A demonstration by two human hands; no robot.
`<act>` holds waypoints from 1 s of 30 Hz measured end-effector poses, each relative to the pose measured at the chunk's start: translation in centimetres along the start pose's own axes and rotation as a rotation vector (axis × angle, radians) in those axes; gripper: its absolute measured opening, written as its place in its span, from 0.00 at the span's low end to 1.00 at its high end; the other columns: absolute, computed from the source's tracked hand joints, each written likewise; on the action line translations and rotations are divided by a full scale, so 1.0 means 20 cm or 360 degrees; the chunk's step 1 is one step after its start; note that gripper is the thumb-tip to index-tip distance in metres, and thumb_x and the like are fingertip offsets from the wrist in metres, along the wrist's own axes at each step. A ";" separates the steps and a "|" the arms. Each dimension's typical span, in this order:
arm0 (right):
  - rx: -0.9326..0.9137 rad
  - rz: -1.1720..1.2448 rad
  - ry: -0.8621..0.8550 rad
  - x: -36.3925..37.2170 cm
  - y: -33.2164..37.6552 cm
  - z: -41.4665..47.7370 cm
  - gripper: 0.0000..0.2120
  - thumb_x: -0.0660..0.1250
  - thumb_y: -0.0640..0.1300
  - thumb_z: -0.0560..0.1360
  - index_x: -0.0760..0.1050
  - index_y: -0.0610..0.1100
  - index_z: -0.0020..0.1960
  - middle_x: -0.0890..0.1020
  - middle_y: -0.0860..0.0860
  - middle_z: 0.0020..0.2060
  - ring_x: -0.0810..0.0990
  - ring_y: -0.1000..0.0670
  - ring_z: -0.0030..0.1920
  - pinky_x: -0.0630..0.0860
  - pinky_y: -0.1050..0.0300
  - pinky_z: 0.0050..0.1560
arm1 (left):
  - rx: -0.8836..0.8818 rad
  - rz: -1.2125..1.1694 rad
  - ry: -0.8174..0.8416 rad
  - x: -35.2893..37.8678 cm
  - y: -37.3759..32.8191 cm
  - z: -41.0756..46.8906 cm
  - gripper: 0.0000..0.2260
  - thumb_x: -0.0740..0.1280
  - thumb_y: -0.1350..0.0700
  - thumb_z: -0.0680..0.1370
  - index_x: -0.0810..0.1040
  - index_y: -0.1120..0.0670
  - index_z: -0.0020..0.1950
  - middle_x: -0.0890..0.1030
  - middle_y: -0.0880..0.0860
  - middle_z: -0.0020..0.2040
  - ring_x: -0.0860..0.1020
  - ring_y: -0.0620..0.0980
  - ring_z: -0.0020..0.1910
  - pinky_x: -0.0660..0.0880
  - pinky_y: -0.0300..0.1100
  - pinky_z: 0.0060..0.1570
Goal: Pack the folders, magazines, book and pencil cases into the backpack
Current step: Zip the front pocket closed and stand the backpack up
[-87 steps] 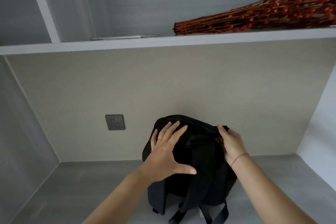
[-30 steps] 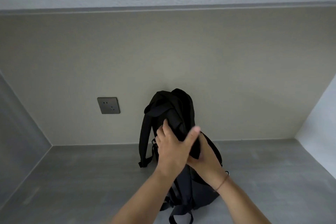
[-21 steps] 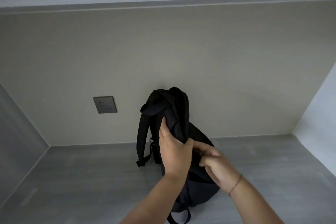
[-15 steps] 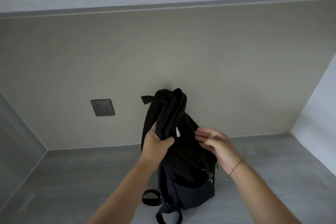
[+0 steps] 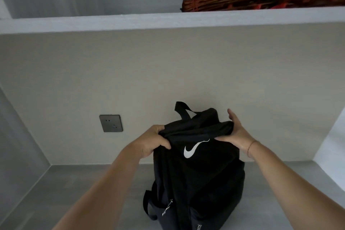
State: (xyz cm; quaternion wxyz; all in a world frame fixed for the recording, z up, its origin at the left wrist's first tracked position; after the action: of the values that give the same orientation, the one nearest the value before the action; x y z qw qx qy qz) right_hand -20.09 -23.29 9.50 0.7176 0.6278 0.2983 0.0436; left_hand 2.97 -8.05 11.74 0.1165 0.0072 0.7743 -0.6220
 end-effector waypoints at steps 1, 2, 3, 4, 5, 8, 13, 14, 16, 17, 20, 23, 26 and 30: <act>0.0029 -0.0029 0.0018 -0.04 -0.02 0.01 0.46 0.78 0.39 0.64 0.57 0.50 0.75 0.68 0.54 0.65 0.68 0.51 0.67 0.65 0.54 0.70 | 0.0022 0.0013 0.0001 0.00 -0.02 0.03 0.21 0.65 0.79 0.66 0.82 0.56 0.46 0.84 0.54 0.42 0.82 0.52 0.44 0.79 0.40 0.44; 0.0043 -0.0057 0.0028 -0.08 -0.04 0.01 0.38 0.77 0.39 0.65 0.65 0.48 0.71 0.74 0.52 0.61 0.73 0.49 0.64 0.69 0.56 0.65 | 0.0049 0.0023 -0.0004 0.00 -0.05 0.06 0.21 0.65 0.79 0.65 0.82 0.56 0.46 0.84 0.54 0.42 0.82 0.51 0.43 0.79 0.39 0.44; 0.0064 -0.0061 0.0026 -0.11 -0.05 0.00 0.30 0.77 0.39 0.66 0.72 0.47 0.66 0.79 0.51 0.56 0.77 0.48 0.59 0.72 0.59 0.59 | 0.0082 0.0031 -0.0019 -0.01 -0.07 0.09 0.22 0.66 0.79 0.65 0.82 0.55 0.47 0.84 0.54 0.42 0.82 0.51 0.43 0.79 0.39 0.43; 0.0079 -0.0009 0.0012 -0.13 -0.08 0.00 0.23 0.76 0.39 0.67 0.76 0.46 0.60 0.82 0.51 0.51 0.79 0.49 0.56 0.74 0.62 0.53 | 0.0122 0.0026 -0.0054 0.00 -0.10 0.11 0.23 0.66 0.79 0.65 0.83 0.54 0.47 0.84 0.53 0.42 0.82 0.50 0.42 0.80 0.38 0.42; 0.0088 0.0068 -0.0023 -0.15 -0.10 -0.02 0.16 0.75 0.39 0.68 0.78 0.47 0.55 0.83 0.51 0.48 0.81 0.49 0.53 0.74 0.64 0.48 | 0.0167 0.0000 -0.0117 0.00 -0.12 0.13 0.23 0.66 0.79 0.65 0.83 0.53 0.47 0.84 0.52 0.41 0.82 0.50 0.42 0.80 0.36 0.41; 0.0117 0.0267 -0.0209 -0.16 -0.16 -0.07 0.05 0.73 0.41 0.70 0.79 0.47 0.44 0.84 0.49 0.45 0.81 0.51 0.46 0.75 0.66 0.41 | 0.0294 -0.0121 -0.0446 0.00 -0.11 0.15 0.22 0.68 0.76 0.67 0.81 0.50 0.48 0.83 0.50 0.44 0.81 0.52 0.47 0.79 0.36 0.44; 0.0125 0.0346 -0.0318 -0.11 -0.20 -0.07 0.04 0.73 0.42 0.71 0.79 0.43 0.43 0.84 0.47 0.42 0.81 0.49 0.43 0.77 0.62 0.41 | 0.0138 0.0055 -0.0944 0.03 0.21 0.03 0.26 0.76 0.53 0.68 0.72 0.49 0.63 0.78 0.47 0.53 0.77 0.48 0.51 0.73 0.42 0.53; 0.0123 0.0327 -0.0326 -0.10 -0.20 -0.06 0.07 0.73 0.43 0.70 0.79 0.43 0.46 0.83 0.47 0.44 0.81 0.50 0.44 0.77 0.60 0.43 | 0.0047 0.0084 -0.0985 0.06 0.29 -0.01 0.29 0.77 0.51 0.67 0.70 0.49 0.64 0.77 0.47 0.53 0.76 0.49 0.51 0.72 0.43 0.51; 0.0150 0.0334 -0.0267 -0.08 -0.22 -0.03 0.15 0.74 0.44 0.69 0.74 0.43 0.53 0.81 0.49 0.48 0.79 0.53 0.47 0.75 0.61 0.46 | -0.0061 0.0020 -0.0974 0.14 0.45 -0.07 0.32 0.78 0.50 0.65 0.68 0.50 0.65 0.77 0.48 0.52 0.77 0.51 0.51 0.73 0.44 0.50; 0.0181 0.0387 -0.0176 -0.07 -0.24 -0.02 0.20 0.74 0.45 0.70 0.71 0.44 0.57 0.80 0.50 0.51 0.79 0.54 0.49 0.75 0.62 0.47 | -0.0094 -0.0020 -0.0973 0.17 0.50 -0.10 0.31 0.78 0.49 0.65 0.68 0.50 0.64 0.78 0.47 0.51 0.78 0.51 0.51 0.74 0.44 0.49; 0.0324 0.0517 0.0221 -0.01 -0.35 0.01 0.29 0.73 0.49 0.69 0.67 0.50 0.67 0.78 0.52 0.60 0.77 0.53 0.59 0.74 0.59 0.55 | -0.0126 -0.0035 -0.1049 0.21 0.58 -0.13 0.24 0.75 0.47 0.68 0.72 0.49 0.61 0.80 0.45 0.48 0.79 0.50 0.50 0.74 0.42 0.48; 0.0494 0.0432 0.0476 0.04 -0.46 0.00 0.31 0.73 0.57 0.67 0.68 0.53 0.67 0.78 0.54 0.61 0.76 0.51 0.61 0.72 0.53 0.62 | -0.0100 -0.0028 -0.1088 0.18 0.58 -0.11 0.18 0.68 0.46 0.75 0.76 0.53 0.61 0.80 0.46 0.47 0.80 0.52 0.53 0.73 0.40 0.47; 0.0492 0.0468 0.0286 0.10 -0.47 0.00 0.20 0.70 0.56 0.70 0.75 0.49 0.60 0.82 0.51 0.55 0.80 0.50 0.55 0.76 0.55 0.56 | -0.0071 -0.0080 -0.1127 0.11 0.53 -0.06 0.17 0.63 0.47 0.78 0.78 0.58 0.59 0.80 0.47 0.44 0.79 0.53 0.50 0.72 0.41 0.46; 0.0360 0.0621 -0.0255 0.09 -0.46 -0.03 0.04 0.67 0.39 0.75 0.79 0.41 0.48 0.83 0.42 0.48 0.81 0.44 0.46 0.78 0.49 0.52 | -0.0148 0.0072 -0.1118 0.03 0.44 0.09 0.19 0.60 0.47 0.80 0.78 0.61 0.58 0.80 0.54 0.47 0.78 0.56 0.49 0.73 0.44 0.48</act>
State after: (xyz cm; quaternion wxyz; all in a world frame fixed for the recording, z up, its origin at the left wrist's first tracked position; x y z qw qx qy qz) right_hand -21.76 -23.82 0.34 0.6421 0.7514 0.1165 0.0980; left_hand 4.14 -7.94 2.89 0.3897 -0.1952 0.7140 -0.5479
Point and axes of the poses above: each hand's wrist, its own z-axis towards the middle knuckle, its own x-axis out of the palm, y = z × x, the point moved 4 cm from there along z, towards the middle knuckle
